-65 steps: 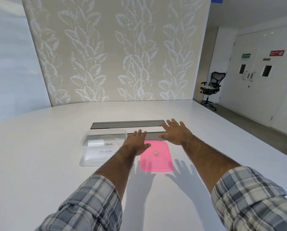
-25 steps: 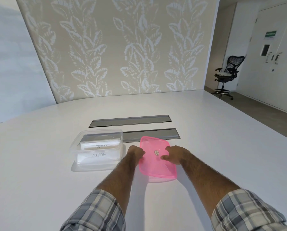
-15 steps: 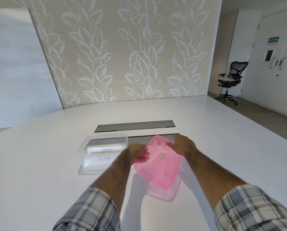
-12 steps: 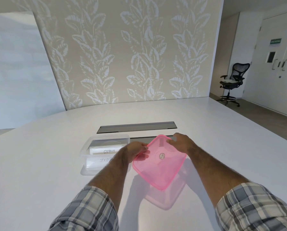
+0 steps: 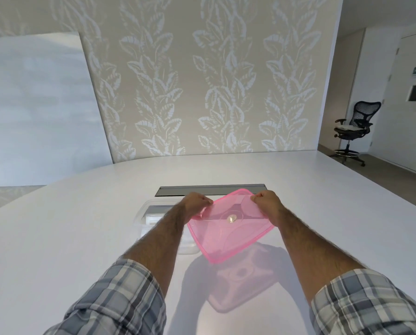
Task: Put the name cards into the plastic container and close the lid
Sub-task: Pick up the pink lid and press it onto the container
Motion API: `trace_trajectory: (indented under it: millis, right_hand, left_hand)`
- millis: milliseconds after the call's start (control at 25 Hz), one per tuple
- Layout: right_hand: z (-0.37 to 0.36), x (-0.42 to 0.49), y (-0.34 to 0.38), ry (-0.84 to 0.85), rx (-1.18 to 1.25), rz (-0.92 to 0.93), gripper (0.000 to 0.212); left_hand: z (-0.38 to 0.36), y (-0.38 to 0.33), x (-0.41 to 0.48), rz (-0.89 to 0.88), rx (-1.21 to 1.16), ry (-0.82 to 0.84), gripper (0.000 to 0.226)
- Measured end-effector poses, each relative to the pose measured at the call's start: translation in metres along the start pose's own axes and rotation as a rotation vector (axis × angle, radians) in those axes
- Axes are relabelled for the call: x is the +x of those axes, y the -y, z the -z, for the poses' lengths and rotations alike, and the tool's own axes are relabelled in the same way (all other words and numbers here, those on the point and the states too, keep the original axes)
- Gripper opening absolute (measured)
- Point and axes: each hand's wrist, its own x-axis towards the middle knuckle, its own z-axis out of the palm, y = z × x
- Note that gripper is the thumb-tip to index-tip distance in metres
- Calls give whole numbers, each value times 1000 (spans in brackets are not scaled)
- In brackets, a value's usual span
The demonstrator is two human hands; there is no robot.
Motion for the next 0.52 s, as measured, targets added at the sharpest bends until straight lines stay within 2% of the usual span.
trace_trajectory:
  millis: [80, 240, 400, 520]
  right_hand:
    - [-3, 2, 5, -44, 57, -12, 31]
    - [-15, 4, 14, -140, 33, -76, 9]
    - [-34, 1, 29, -164, 92, -171, 8]
    - [-52, -4, 45, -163, 84, -175, 6]
  left_hand:
    - [12, 4, 0, -4, -25, -93, 12]
    - [32, 15, -8, 53, -84, -145, 17]
    - [47, 19, -14, 69, -93, -225, 20]
    - [67, 21, -21, 74, -76, -275, 16]
